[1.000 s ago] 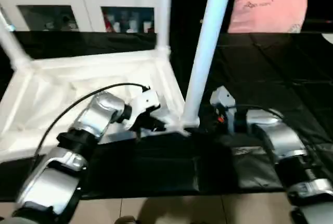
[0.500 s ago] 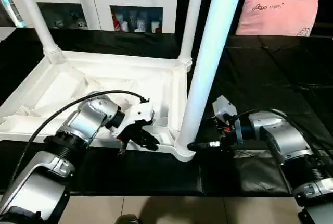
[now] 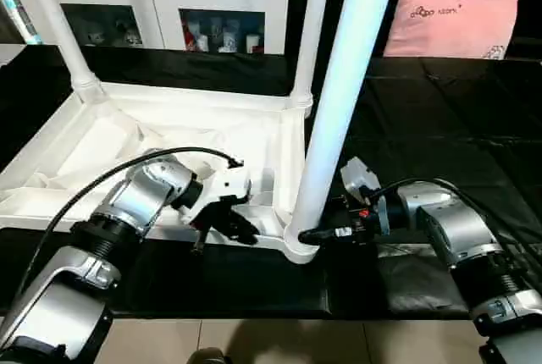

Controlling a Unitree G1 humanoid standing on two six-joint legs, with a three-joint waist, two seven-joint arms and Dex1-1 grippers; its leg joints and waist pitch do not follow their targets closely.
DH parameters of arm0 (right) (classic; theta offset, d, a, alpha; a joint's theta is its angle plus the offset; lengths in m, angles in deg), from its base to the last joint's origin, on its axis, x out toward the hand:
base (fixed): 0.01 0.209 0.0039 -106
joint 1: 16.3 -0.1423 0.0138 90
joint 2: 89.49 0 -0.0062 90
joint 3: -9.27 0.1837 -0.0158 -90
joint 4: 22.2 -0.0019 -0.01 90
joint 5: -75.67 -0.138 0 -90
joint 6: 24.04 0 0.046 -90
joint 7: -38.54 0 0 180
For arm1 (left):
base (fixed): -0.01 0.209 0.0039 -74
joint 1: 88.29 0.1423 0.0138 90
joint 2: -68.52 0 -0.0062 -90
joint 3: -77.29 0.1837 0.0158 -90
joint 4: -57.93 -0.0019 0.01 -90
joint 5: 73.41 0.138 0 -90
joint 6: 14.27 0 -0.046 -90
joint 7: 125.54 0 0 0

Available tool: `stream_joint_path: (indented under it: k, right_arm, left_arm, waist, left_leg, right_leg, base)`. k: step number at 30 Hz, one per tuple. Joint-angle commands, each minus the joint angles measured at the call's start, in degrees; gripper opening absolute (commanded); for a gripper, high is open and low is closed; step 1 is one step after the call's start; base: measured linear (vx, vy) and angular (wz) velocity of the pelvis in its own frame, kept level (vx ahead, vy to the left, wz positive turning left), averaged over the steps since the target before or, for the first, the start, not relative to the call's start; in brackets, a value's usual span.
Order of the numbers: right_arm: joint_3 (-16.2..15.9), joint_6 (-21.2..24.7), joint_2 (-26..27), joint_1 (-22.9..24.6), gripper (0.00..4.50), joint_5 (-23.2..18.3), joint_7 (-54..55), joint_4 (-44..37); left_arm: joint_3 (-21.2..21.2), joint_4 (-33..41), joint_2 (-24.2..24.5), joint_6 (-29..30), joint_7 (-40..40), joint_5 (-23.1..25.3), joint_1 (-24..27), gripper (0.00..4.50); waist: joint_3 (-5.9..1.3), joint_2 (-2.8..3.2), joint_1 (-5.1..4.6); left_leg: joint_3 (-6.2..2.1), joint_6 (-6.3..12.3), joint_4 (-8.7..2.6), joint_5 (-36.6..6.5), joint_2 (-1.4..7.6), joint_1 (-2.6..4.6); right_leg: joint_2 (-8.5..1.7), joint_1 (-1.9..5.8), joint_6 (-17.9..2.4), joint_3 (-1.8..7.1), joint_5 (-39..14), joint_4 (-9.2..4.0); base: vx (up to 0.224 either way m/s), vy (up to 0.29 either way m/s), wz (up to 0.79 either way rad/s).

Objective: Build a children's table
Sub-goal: Rotate leg to tighten

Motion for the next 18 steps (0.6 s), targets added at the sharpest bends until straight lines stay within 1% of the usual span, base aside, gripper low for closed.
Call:
stream_joint_path:
  k: [1,5,6,7,8,10,11,12,13,14,15,16,17,18]
  right_arm:
    - [-0.65,1.53,-0.07,0.62,2.05,-0.72,-1.82,-1.34]
    - [-1.00,2.05,-0.48,1.62,2.03,-1.09,-1.81,-2.10]
    - [-0.92,2.28,-0.33,2.00,2.03,-1.12,-1.00,-2.22]
    - [-0.85,2.39,-0.22,2.13,2.03,-1.10,-0.56,-2.24]
    - [-0.49,2.43,0.31,2.58,2.03,-0.91,1.11,-2.28]
    - [0.41,2.37,1.64,3.01,2.03,-0.21,5.06,-1.74]
    - [1.06,2.26,2.70,3.13,2.02,0.38,8.03,-1.15]
    - [2.80,1.77,6.23,3.20,2.02,2.45,17.74,0.98]
    - [2.80,1.77,6.23,3.20,2.02,2.45,17.74,0.98]
    - [3.87,1.56,9.51,3.20,2.01,4.10,25.78,2.89]
    - [4.08,1.63,10.77,3.20,2.00,4.55,28.31,3.52]
    - [4.12,1.60,11.09,3.18,1.99,4.68,28.95,3.71]
    - [4.31,1.44,12.91,3.01,1.98,5.38,32.48,4.82]
    - [4.35,1.41,13.23,2.97,1.98,5.50,33.10,5.02]
  left_arm:
    - [2.07,2.00,-0.84,-0.54,-1.83,-0.09,0.37,0.00]
    - [1.87,1.41,-0.97,0.67,-0.03,0.62,0.48,0.00]
    - [1.51,0.85,-1.41,1.49,1.33,0.82,0.34,0.00]
    - [1.34,0.58,-1.63,1.79,1.93,0.88,0.27,0.00]
    - [0.74,-0.16,-2.37,2.88,3.90,1.00,0.03,0.00]
    - [-0.53,-1.50,-3.98,4.42,7.79,1.04,-0.52,0.00]
    - [-1.35,-2.21,-5.00,5.49,10.16,0.96,-0.89,0.00]
    - [-3.82,-3.99,-8.16,8.84,17.09,0.49,-1.99,0.00]
    - [-3.82,-3.99,-8.16,8.84,17.09,0.49,-1.99,0.00]
    - [-5.68,-5.27,-10.99,11.34,22.54,0.02,-2.86,0.00]
    - [-6.38,-5.77,-12.08,12.05,24.59,-0.20,-3.15,0.00]
    - [-6.54,-5.90,-12.36,12.21,25.05,-0.25,-3.24,0.00]
    - [-7.44,-6.71,-13.90,13.03,27.72,-0.55,-3.76,0.00]
    - [-7.60,-6.85,-14.17,13.16,28.20,-0.60,-3.86,0.00]
  waist:
    - [-3.91,-0.11,-0.35]
    - [-3.84,-0.07,-0.30]
    - [-3.82,0.06,-0.25]
    - [-3.77,-0.01,-0.33]
    - [-3.74,0.04,-0.27]
    - [-3.51,0.01,-0.31]
    - [-3.27,-0.02,-0.40]
    - [-3.00,-0.03,-0.73]
    - [-2.85,0.05,-0.87]
    - [-2.85,-0.27,-1.25]
    - [-2.91,-0.13,-1.49]
    - [-2.90,-0.03,-1.74]
    - [-2.82,-0.07,-2.42]
    - [-2.88,0.18,-3.02]
  left_leg:
    - [-0.54,2.41,-3.43,-9.56,2.60,0.39]
    - [-0.56,2.16,-3.45,-10.35,2.58,0.44]
    - [-0.57,2.04,-3.46,-10.68,2.62,0.56]
    - [-0.52,1.97,-3.46,-10.87,2.67,0.60]
    - [-0.50,1.86,-3.45,-11.26,2.67,0.70]
    - [-0.55,1.58,-3.55,-12.85,2.61,0.88]
    - [-0.55,1.26,-3.59,-14.21,2.51,1.05]
    - [-0.57,0.39,-3.61,-16.29,2.40,1.50]
    - [-0.73,-0.14,-3.56,-17.59,2.26,1.86]
    - [-1.09,-0.58,-3.65,-18.50,1.99,1.73]
    - [-1.41,-0.91,-3.92,-18.49,1.96,1.35]
    - [-1.48,-0.94,-3.95,-19.16,2.01,1.52]
    - [-1.50,-0.82,-3.88,-20.78,1.88,1.80]
    - [-1.68,-0.48,-4.06,-21.76,2.01,1.91]
  right_leg:
    - [-4.97,3.12,-9.64,3.02,-15.46,-4.45]
    - [-5.04,3.09,-9.36,3.04,-16.99,-4.64]
    - [-5.02,3.00,-9.32,3.03,-17.39,-4.72]
    - [-4.99,2.96,-9.37,3.09,-17.38,-4.74]
    - [-5.08,2.91,-9.52,3.12,-17.83,-4.83]
    - [-5.08,2.74,-9.21,3.04,-20.34,-5.15]
    - [-5.13,2.55,-8.57,2.99,-23.31,-5.57]
    - [-5.16,2.11,-7.84,2.92,-27.42,-5.99]
    - [-5.34,1.90,-7.35,2.70,-30.23,-6.34]
    - [-5.60,2.33,-5.16,2.30,-35.15,-6.89]
    - [-5.67,2.62,-3.64,2.03,-36.72,-7.11]
    - [-5.65,2.40,-3.19,1.94,-37.16,-7.31]
    - [-5.51,2.16,-2.83,1.66,-37.70,-7.71]
    - [-5.56,2.39,-3.14,1.33,-36.83,-7.87]
  base:
    - [0.000,0.000,0.00]
    - [0.000,0.000,0.00]
    - [0.000,0.000,0.00]
    - [0.000,0.000,0.00]
    - [0.000,0.000,0.00]
    - [0.000,0.000,0.00]
    - [0.000,0.000,0.00]
    - [0.000,0.000,0.00]
    - [0.000,0.000,0.00]
    - [0.000,0.000,0.00]
    - [-0.051,0.013,-0.10]
    - [0.000,0.000,0.00]
    - [0.000,0.000,0.00]
    - [0.000,0.000,0.00]
